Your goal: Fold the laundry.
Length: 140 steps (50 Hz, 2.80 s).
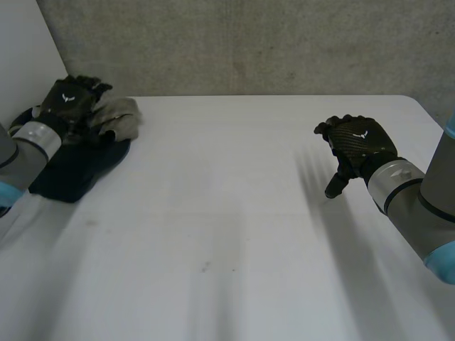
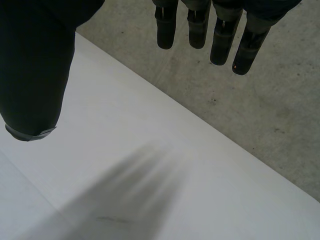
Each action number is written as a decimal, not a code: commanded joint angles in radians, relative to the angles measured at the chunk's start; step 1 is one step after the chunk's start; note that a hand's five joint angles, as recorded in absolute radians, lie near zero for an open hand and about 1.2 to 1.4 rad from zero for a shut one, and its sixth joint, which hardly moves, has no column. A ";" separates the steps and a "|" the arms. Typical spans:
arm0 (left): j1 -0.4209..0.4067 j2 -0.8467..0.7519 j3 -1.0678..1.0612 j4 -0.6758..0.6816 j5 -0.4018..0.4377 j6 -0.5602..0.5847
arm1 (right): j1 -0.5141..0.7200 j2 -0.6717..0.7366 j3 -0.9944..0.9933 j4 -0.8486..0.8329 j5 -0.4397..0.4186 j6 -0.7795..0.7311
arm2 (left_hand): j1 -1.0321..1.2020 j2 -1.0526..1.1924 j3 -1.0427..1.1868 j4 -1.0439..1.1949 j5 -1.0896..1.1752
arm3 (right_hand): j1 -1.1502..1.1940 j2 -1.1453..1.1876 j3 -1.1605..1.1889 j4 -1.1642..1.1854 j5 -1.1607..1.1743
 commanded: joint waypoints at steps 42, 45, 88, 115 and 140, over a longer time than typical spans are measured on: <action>-0.005 0.450 0.058 0.128 -0.380 -0.037 | 0.010 -0.040 0.011 0.003 0.001 0.000 | 1.207 1.192 1.185 1.193 1.171 | -0.024 -0.050 -0.041 -0.061 -0.068; -0.004 0.517 0.051 0.128 -0.381 -0.054 | 0.007 -0.047 0.010 0.003 0.001 0.000 | 1.207 1.192 1.185 1.193 1.171 | -0.024 -0.050 -0.041 -0.061 -0.068; -0.610 0.353 -0.189 -0.126 -0.185 -0.623 | -0.091 -0.118 -0.038 0.006 0.009 0.000 | -0.015 -0.030 -0.037 -0.029 -0.051 | -0.024 -0.050 -0.041 -0.061 -0.068; -0.164 0.691 -0.604 -0.235 -0.085 -0.465 | 0.154 -0.104 -0.073 0.191 -0.076 -0.129 | -0.015 -0.030 -0.037 -0.029 -0.051 | -0.024 -0.050 -0.041 -0.061 -0.068; -0.104 0.728 -0.616 -0.231 -0.062 -0.474 | 0.400 0.408 -0.424 0.073 -0.037 0.068 | -0.015 -0.030 -0.037 -0.029 -0.051 | -0.024 -0.050 -0.041 -0.061 -0.068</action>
